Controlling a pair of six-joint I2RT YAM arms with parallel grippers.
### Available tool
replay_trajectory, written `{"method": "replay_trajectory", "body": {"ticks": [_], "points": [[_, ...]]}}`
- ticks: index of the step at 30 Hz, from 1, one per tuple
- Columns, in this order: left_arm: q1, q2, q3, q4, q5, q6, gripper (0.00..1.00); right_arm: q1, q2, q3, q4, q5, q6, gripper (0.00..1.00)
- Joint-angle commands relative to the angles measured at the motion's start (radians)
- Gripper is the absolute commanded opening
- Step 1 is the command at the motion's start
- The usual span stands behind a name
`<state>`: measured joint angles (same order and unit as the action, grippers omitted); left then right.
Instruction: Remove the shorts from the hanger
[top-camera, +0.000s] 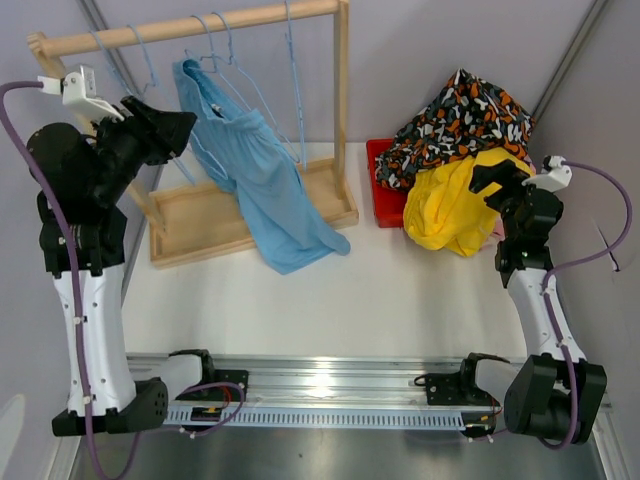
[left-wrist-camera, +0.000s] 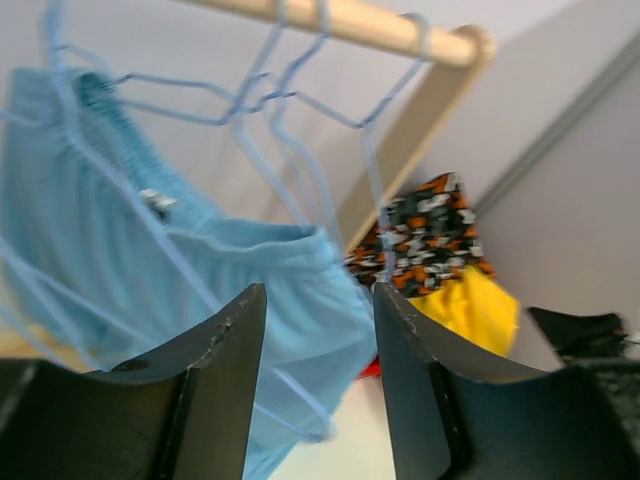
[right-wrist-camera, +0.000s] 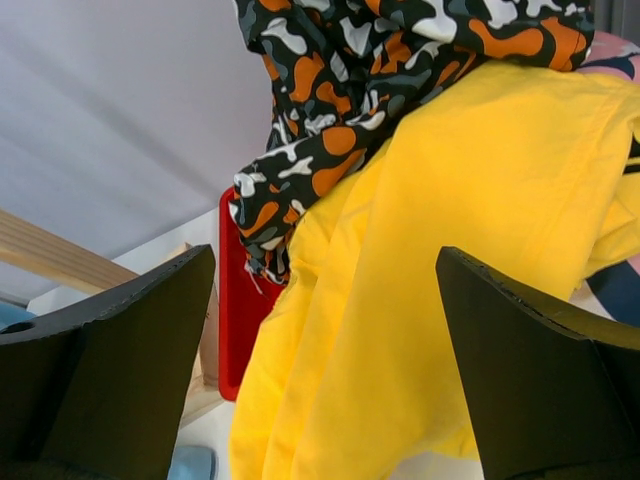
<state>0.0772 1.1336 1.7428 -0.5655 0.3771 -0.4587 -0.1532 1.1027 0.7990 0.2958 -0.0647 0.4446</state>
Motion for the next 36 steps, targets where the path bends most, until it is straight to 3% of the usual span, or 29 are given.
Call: {"method": "replay_trajectory", "body": {"ticks": [1,15,29,36], "points": [[-0.045,0.041,-0.031,0.105,0.077,-0.093,0.51,0.009,-0.05,-0.02,0.003,0.012,0.008,0.99],[-0.175,0.224,-0.052,0.343,-0.021,-0.21,0.44,0.007,-0.093,-0.055,-0.007,0.028,-0.04,0.99],[-0.189,0.304,-0.019,0.326,-0.153,-0.181,0.43,-0.003,-0.102,-0.067,0.0,0.028,-0.041,0.99],[-0.195,0.314,-0.074,0.418,-0.188,-0.19,0.39,-0.008,-0.11,-0.075,0.003,0.02,-0.037,1.0]]}}
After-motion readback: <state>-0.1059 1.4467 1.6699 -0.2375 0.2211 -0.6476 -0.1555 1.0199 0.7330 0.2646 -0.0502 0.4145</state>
